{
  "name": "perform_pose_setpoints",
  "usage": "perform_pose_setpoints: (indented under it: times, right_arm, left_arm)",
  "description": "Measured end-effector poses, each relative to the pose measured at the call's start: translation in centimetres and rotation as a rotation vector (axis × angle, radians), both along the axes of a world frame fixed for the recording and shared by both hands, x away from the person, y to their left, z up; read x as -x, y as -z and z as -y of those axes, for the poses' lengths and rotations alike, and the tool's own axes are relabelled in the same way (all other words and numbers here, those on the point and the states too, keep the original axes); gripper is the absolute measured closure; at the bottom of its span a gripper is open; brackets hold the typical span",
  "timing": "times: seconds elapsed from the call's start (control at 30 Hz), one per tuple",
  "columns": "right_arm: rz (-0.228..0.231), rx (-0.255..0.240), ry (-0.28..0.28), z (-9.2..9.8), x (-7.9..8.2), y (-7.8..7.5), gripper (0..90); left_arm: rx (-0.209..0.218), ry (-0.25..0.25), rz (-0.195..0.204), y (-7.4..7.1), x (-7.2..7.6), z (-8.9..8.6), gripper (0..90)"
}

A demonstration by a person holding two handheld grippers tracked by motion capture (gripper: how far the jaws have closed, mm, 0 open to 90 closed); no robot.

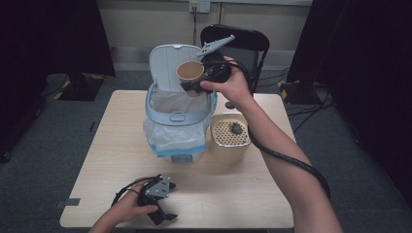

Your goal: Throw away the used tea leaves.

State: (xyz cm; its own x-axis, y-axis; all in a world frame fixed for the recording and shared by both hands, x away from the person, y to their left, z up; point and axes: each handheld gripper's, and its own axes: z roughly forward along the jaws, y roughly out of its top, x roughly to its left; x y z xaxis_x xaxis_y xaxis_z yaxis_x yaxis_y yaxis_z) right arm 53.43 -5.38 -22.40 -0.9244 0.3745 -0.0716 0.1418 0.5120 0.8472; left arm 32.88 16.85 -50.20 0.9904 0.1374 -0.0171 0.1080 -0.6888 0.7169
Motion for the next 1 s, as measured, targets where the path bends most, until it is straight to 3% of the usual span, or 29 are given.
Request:
perform_pose_setpoints:
  times: [1.0]
  right_arm:
    - [-0.052,-0.001,-0.058,-2.2,0.6,2.0,25.0]
  left_arm:
    - [0.001,0.000,0.000,0.0,0.0,0.0,0.0]
